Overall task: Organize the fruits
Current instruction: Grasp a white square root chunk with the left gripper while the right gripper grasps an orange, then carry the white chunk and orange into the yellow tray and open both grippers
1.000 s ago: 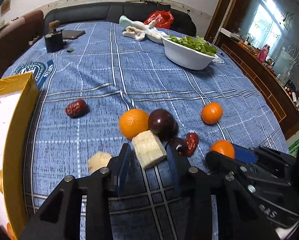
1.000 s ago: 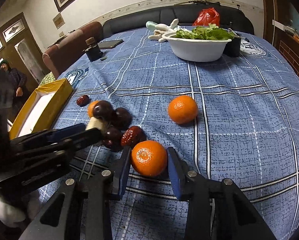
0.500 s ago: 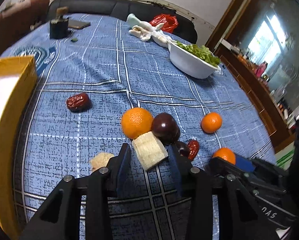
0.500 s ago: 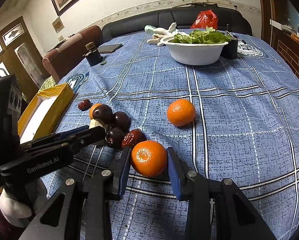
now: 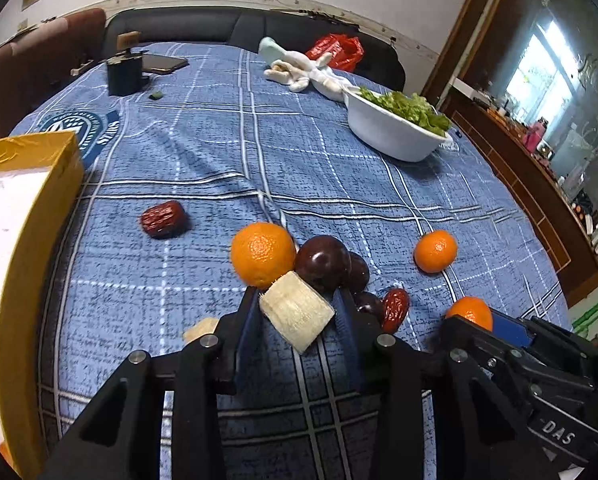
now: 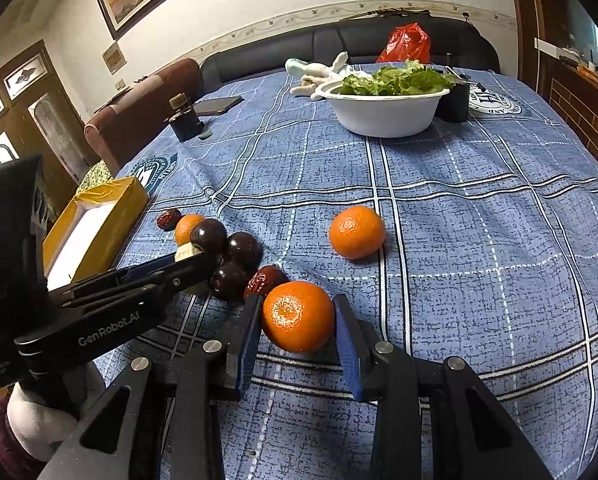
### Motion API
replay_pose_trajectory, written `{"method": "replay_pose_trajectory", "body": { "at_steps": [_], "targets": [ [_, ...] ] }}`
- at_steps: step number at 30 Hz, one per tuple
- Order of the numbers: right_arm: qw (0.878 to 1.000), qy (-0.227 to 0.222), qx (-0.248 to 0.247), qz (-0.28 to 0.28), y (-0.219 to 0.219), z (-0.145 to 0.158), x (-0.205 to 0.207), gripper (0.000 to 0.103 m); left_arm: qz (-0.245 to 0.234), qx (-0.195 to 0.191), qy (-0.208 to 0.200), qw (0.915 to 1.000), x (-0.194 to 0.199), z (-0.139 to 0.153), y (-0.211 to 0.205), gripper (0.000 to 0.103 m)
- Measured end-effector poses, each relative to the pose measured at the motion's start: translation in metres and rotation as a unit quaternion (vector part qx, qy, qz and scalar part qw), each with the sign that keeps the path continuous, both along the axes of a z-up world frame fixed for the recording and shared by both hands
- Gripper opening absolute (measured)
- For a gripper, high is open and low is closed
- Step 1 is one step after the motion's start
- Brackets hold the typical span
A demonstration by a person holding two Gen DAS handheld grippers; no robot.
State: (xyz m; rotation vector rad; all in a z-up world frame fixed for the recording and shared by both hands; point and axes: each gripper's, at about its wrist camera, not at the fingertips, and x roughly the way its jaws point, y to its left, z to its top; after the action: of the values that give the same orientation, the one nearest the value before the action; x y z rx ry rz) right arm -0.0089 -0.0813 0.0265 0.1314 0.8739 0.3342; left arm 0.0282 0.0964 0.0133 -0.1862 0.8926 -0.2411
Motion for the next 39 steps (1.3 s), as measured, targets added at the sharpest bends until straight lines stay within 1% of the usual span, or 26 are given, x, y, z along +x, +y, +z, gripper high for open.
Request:
{"method": "replay_pose_trajectory", "body": {
  "at_steps": [4,8,12,16,17,18,20,21,22,24,27,28,29,31,32,34,39],
  "targets": [
    [1.0,-0.008,0.009,0.005,0.0,0.002,-0.001,0.039,0.016,-0.009,-0.031,0.9994,-0.023,0.02,0.013,0.036],
    [0.999,-0.021,0.022,0.016,0.002,0.006,-0.005,0.039,0.044,-0.015,-0.059,0.9972,-0.06,0.041,0.041,0.036],
    [0.999,-0.046,0.018,0.016,0.008,0.011,-0.014,0.039,0.083,-0.001,-0.083,0.9931,-0.093,0.055,0.078,0.036],
    [0.997,-0.075,-0.022,0.003,0.022,0.02,-0.026,0.039,0.13,0.018,-0.098,0.9865,-0.122,0.07,0.132,0.036],
    [0.997,-0.077,-0.024,0.005,0.026,0.022,-0.029,0.039,0.146,0.027,-0.101,0.9837,-0.129,0.074,0.151,0.037],
    [0.997,-0.076,-0.02,0.01,0.031,0.025,-0.032,0.039,0.154,0.032,-0.103,0.9821,-0.131,0.075,0.161,0.037],
    [0.997,-0.066,0.001,0.036,0.051,0.033,-0.04,0.039,0.18,0.041,-0.099,0.9778,-0.135,0.078,0.193,0.037],
    [0.997,-0.063,0.009,0.052,0.064,0.037,-0.043,0.039,0.186,0.04,-0.097,0.977,-0.136,0.078,0.203,0.037],
    [0.996,-0.061,0.012,0.07,0.079,0.042,-0.045,0.039,0.192,0.039,-0.094,0.9762,-0.135,0.078,0.216,0.037],
    [0.993,-0.059,0.013,0.106,0.111,0.049,-0.049,0.039,0.196,0.046,-0.086,0.9756,-0.131,0.076,0.229,0.037],
    [0.984,-0.039,0.026,0.169,0.166,0.055,-0.051,0.039,0.203,0.053,-0.07,0.9753,-0.122,0.068,0.247,0.037],
    [0.98,-0.024,0.036,0.193,0.187,0.055,-0.05,0.039,0.206,0.051,-0.06,0.9753,-0.118,0.063,0.256,0.037],
    [0.978,-0.016,0.039,0.206,0.2,0.053,-0.05,0.04,0.208,0.046,-0.053,0.9757,-0.114,0.059,0.262,0.037],
    [0.972,-0.005,0.03,0.234,0.232,0.049,-0.048,0.04,0.208,0.036,-0.042,0.9765,-0.109,0.053,0.269,0.037],
    [0.969,-0.003,0.015,0.248,0.251,0.044,-0.048,0.04,0.209,0.029,-0.036,0.9767,-0.105,0.049,0.274,0.037],
    [0.965,0.007,0.001,0.263,0.274,0.034,-0.047,0.04,0.209,0.014,-0.024,0.9776,-0.099,0.042,0.282,0.037],
    [0.962,0.026,-0.026,0.27,0.306,0.009,-0.038,0.04,0.211,-0.01,-0.003,0.9774,-0.088,0.029,0.29,0.037]
  ]
}}
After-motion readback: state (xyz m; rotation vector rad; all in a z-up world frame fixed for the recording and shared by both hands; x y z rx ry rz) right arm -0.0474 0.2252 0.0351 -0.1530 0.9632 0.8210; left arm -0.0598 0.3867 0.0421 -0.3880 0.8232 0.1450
